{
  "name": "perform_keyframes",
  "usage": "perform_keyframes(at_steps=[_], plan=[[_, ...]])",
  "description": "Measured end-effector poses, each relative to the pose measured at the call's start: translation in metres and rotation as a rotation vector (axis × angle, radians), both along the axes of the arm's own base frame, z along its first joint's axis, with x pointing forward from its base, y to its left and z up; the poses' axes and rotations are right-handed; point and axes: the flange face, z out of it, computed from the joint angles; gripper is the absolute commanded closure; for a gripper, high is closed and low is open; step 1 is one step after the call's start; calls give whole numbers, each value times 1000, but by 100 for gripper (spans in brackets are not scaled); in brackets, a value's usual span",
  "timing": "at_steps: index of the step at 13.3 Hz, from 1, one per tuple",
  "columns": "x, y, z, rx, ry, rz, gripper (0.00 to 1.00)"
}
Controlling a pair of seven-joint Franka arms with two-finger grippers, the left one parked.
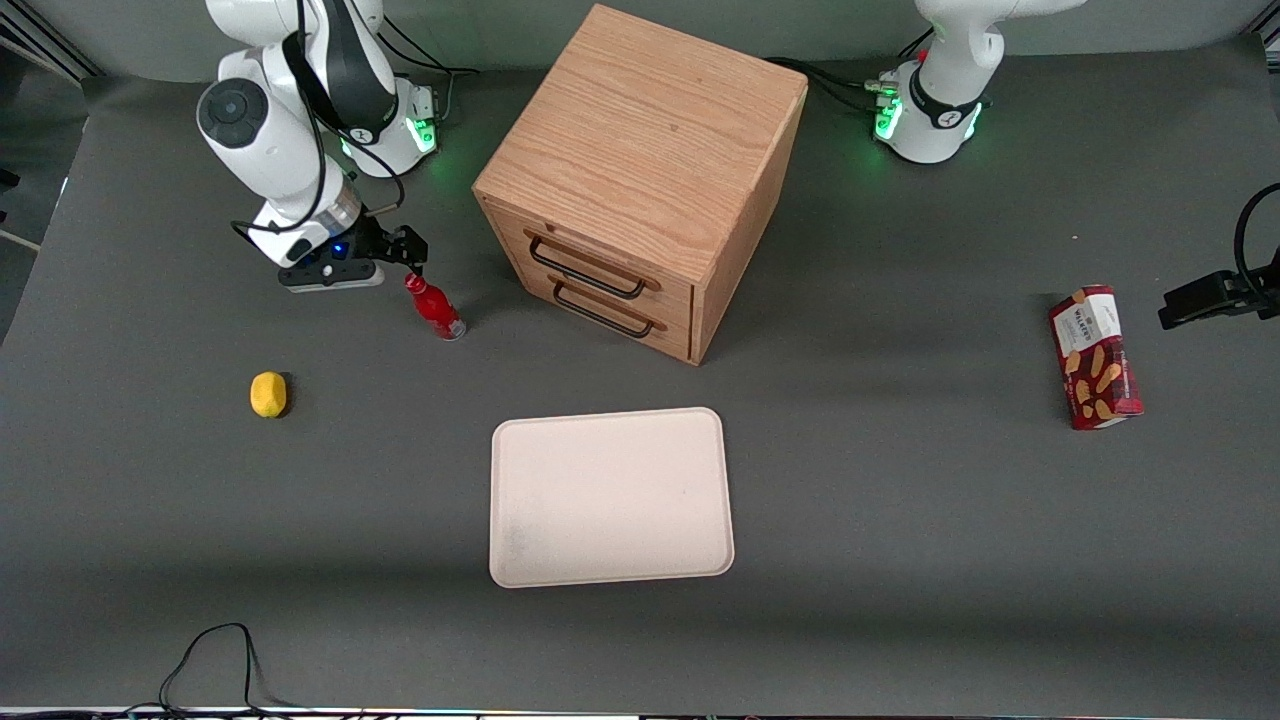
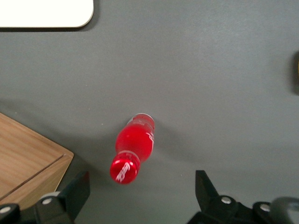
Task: Place coke bottle on tray
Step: 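Lower the right gripper and close it around the bottle's cap end, then lift the bottle with the right gripper and carry it toward the white tray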
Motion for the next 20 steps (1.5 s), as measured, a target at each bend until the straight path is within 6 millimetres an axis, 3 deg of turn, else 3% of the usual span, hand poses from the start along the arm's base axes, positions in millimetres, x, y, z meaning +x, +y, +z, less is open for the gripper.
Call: perform_keyframes(at_steps=[2, 5, 9, 12, 17, 20], plan=[[4, 4, -15, 8, 4, -3, 0], [0, 27, -32, 6, 14, -18, 0], [-2, 33, -36, 5, 17, -21, 4], [-2, 33, -37, 5, 20, -21, 35], [-4, 30, -42, 3, 34, -25, 69], [-4, 29, -43, 3, 37, -27, 83]])
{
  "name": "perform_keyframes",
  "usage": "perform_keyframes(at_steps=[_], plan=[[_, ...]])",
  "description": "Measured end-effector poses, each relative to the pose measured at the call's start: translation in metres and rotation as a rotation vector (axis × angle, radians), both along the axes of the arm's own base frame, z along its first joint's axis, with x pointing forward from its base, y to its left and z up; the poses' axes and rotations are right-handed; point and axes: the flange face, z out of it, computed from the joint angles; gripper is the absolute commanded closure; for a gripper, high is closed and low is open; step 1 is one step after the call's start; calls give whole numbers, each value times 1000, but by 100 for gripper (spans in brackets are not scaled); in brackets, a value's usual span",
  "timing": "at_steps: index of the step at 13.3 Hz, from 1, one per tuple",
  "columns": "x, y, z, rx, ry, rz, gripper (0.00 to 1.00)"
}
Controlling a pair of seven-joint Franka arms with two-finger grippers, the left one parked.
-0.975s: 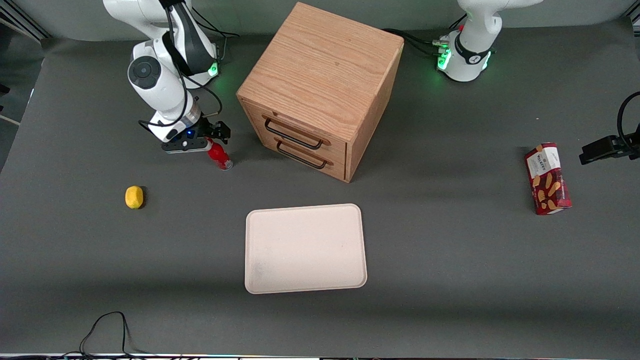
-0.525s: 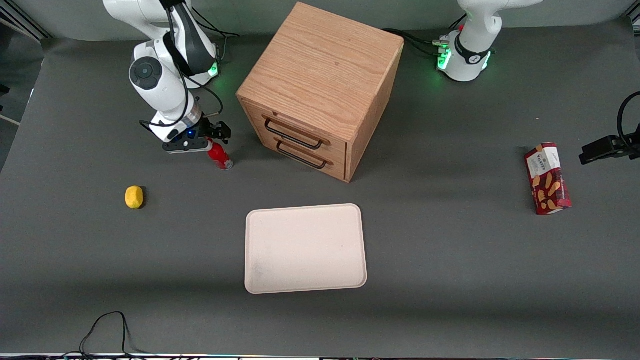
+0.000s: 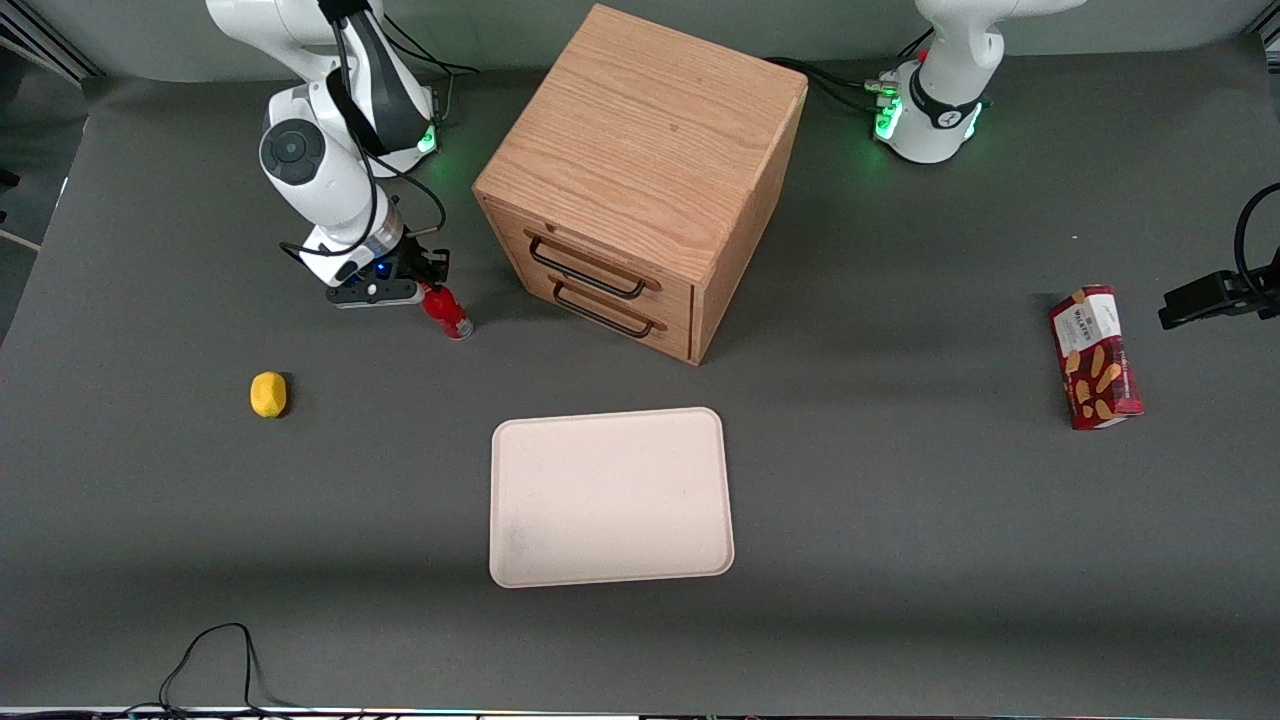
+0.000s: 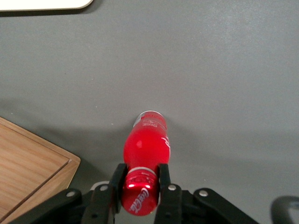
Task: Place coke bottle on tray
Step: 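Lift the bottle with the right gripper and carry it toward the white tray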
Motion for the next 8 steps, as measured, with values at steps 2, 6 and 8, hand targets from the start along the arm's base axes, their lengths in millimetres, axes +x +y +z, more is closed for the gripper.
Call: perform_keyframes(at_steps=[2, 6, 8], plan=[[0, 0, 0, 0, 1, 0, 86], [4, 2, 9, -5, 30, 2, 87], [14, 8, 32, -4, 44, 7, 88]])
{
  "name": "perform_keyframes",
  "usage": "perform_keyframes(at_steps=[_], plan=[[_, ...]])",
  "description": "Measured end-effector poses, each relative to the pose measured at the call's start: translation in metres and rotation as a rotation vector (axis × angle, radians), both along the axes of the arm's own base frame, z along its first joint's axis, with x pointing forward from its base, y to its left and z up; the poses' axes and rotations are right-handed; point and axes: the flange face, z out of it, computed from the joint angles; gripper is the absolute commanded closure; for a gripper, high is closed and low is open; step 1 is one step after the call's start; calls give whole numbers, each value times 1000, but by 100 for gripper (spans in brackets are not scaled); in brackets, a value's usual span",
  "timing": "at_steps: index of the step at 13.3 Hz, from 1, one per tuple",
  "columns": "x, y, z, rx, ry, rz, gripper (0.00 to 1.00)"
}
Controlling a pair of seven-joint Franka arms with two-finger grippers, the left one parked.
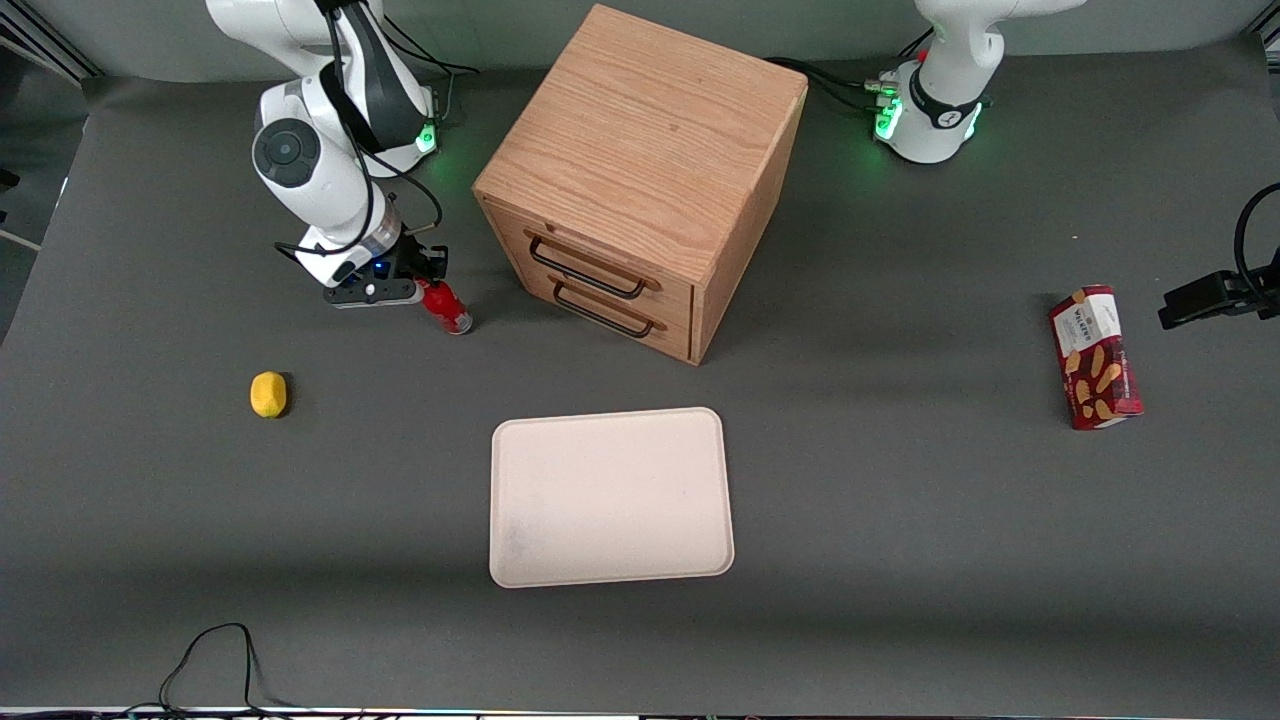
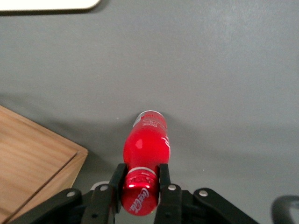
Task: Place coke bottle on tray
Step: 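Lift the bottle with the right gripper and carry it toward the white tray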
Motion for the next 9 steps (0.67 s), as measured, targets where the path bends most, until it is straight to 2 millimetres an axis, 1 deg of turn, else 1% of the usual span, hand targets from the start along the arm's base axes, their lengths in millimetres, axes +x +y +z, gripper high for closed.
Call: perform_keyframes(at_steps=[2, 4, 7, 9], plan=[[14, 7, 36, 0, -4, 11, 89], [29, 14, 81, -12, -23, 32, 89], [52, 22, 156, -15, -49, 51, 89], [75, 27, 199, -18, -61, 71, 88]])
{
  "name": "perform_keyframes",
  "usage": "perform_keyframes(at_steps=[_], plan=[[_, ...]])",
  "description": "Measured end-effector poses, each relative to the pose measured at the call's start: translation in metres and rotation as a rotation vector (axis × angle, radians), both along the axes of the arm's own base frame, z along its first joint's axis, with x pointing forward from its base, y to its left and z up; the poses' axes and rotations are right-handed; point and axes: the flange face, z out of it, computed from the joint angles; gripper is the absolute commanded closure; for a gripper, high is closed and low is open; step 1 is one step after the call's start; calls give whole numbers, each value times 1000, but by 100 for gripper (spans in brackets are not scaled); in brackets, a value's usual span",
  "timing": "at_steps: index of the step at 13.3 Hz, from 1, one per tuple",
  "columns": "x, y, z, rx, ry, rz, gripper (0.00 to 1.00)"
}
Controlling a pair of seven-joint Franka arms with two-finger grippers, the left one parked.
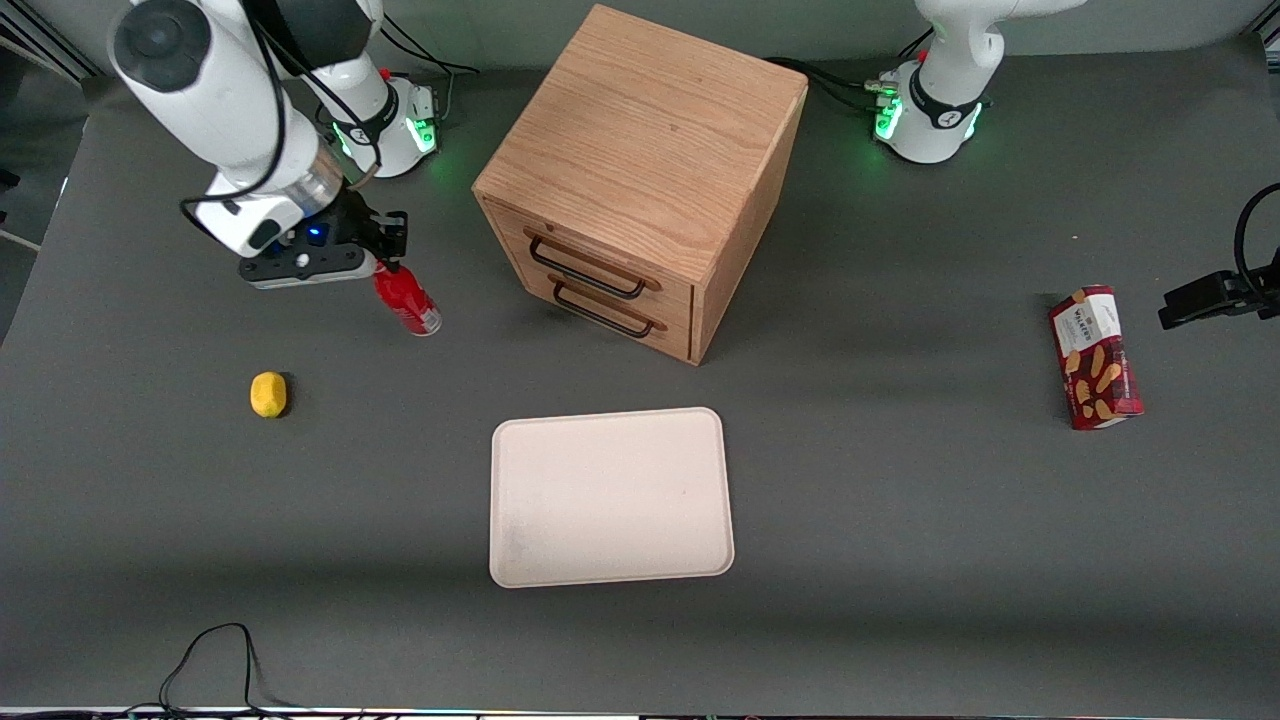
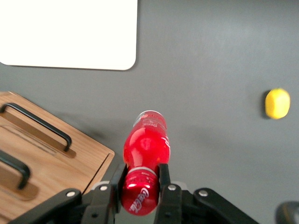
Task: Place coke bottle on tray
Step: 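Lift the bottle with the right gripper and carry it toward the white tray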
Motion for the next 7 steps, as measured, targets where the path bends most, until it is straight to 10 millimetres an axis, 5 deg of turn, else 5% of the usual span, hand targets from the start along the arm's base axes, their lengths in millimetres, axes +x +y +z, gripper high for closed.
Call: perform_keyframes(at_steps=[3, 7], plan=[[57, 0, 26, 34, 8, 14, 88], [111, 38, -23, 43, 47, 76, 88]])
